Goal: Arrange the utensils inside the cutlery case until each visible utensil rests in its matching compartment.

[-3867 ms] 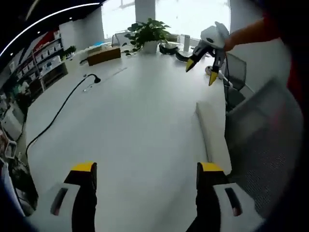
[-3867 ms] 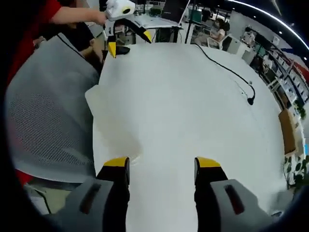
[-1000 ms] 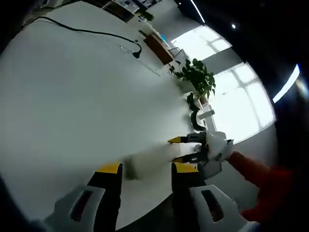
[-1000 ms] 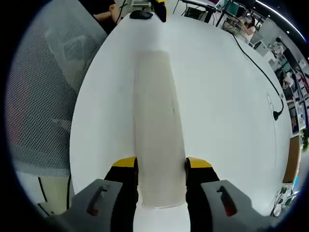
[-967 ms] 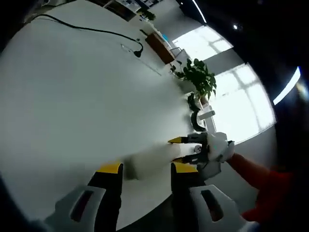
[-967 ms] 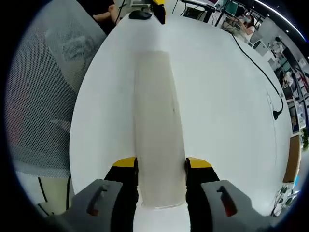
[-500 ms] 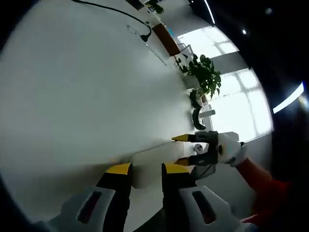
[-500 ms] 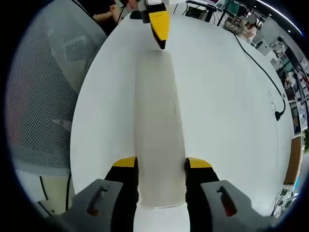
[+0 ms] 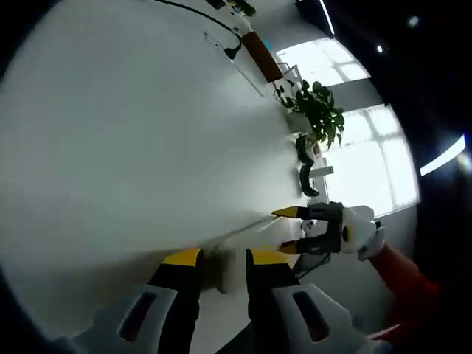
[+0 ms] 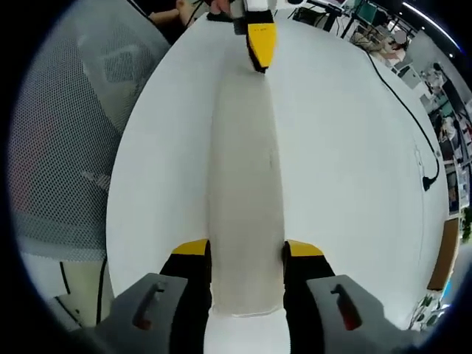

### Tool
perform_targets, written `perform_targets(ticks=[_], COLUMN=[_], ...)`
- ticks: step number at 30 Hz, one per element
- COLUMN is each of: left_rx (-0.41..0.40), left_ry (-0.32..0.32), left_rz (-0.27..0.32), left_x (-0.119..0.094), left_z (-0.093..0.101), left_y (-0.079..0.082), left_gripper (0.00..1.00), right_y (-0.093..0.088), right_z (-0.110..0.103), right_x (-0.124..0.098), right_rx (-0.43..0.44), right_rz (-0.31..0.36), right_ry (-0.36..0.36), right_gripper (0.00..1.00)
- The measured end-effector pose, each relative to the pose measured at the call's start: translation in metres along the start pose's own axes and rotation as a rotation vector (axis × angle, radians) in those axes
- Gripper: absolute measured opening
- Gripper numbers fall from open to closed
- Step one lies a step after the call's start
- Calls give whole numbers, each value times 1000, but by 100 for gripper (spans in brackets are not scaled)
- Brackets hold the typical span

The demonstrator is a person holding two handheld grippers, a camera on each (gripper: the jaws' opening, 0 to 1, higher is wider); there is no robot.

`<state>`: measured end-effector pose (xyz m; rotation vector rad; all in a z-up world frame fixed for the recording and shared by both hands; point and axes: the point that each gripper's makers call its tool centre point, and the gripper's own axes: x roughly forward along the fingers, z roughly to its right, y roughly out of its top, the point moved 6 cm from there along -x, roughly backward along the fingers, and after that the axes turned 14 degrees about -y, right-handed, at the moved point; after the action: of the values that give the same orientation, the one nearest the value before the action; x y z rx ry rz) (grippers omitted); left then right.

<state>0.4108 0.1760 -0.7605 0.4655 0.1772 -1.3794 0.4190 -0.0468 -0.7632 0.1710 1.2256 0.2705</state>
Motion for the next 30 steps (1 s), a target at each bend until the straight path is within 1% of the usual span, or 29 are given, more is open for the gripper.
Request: perform_targets(ticks=[2, 3, 4, 6, 8, 10, 13, 14, 17, 18, 20, 21, 22, 23, 24, 25, 26, 27, 28, 29, 30], left_rx=[40, 41, 31, 60, 33, 44, 33, 58, 60, 99, 83, 82, 79, 66, 95, 73, 32, 54, 60, 66, 132], left_ry=[4, -6, -6, 27, 8, 4, 8, 9, 3, -1, 5, 5, 16, 9, 0, -5, -9, -12, -9, -2, 18], left_rz=[-7, -11, -26, -31, -25, -23, -27, -38, -42, -48, -40, -38, -38, -29, -41, -36, -20, -17, -11, -9, -20], left_x=[3, 4, 6, 6, 5, 5, 5, 5, 4, 4, 4, 4, -4, -6, -9, -9, -11, -10, -12, -9, -10], left_z=[0, 1, 1, -3, -3, -3, -2, -2, -3, -3, -3, -4, -6, -6, -6, -8, -7, -8, -7, -5, -4], left_y=[-1, -2, -3, -3, -3, -3, -4, -3, -4, -3, -4, -4, -7, -7, -8, -8, -8, -8, -9, -8, -6], left_gripper=[21, 20, 20, 18, 19, 19, 18, 18, 17, 16, 15, 12, 11, 11, 11, 11, 10, 10, 10, 10, 10], right_y=[0, 0, 0, 0, 1, 1, 3, 4, 3, 2, 2, 3, 4, 4, 4, 4, 4, 4, 4, 4, 3], right_z=[0, 0, 0, -1, -1, -1, -2, -3, -2, -2, -3, -3, -3, -4, -3, -3, -3, -3, -2, -2, -3], right_x=[0, 0, 0, 0, 0, 0, 1, 1, 0, 0, 0, 0, -1, -1, -1, -2, -1, -2, -2, -2, -1], right_rx=[-4, -8, -13, -23, -30, -29, -64, -79, -75, -74, -77, -80, -90, -92, -95, -105, -100, -94, -93, -89, -78], right_rz=[1, 1, 0, -3, -4, -4, -24, -28, -17, -15, -11, -12, -16, -21, -26, -26, -26, -26, -25, -24, -27], right_ry=[-2, -3, -4, -6, -8, -7, -5, -7, 0, 1, -1, -2, -1, -3, -2, -1, -1, -2, -3, -5, -8], right_gripper=[36, 36, 36, 36, 36, 35, 35, 35, 35, 34, 34, 34, 34, 34, 34, 34, 34, 34, 34, 34, 35])
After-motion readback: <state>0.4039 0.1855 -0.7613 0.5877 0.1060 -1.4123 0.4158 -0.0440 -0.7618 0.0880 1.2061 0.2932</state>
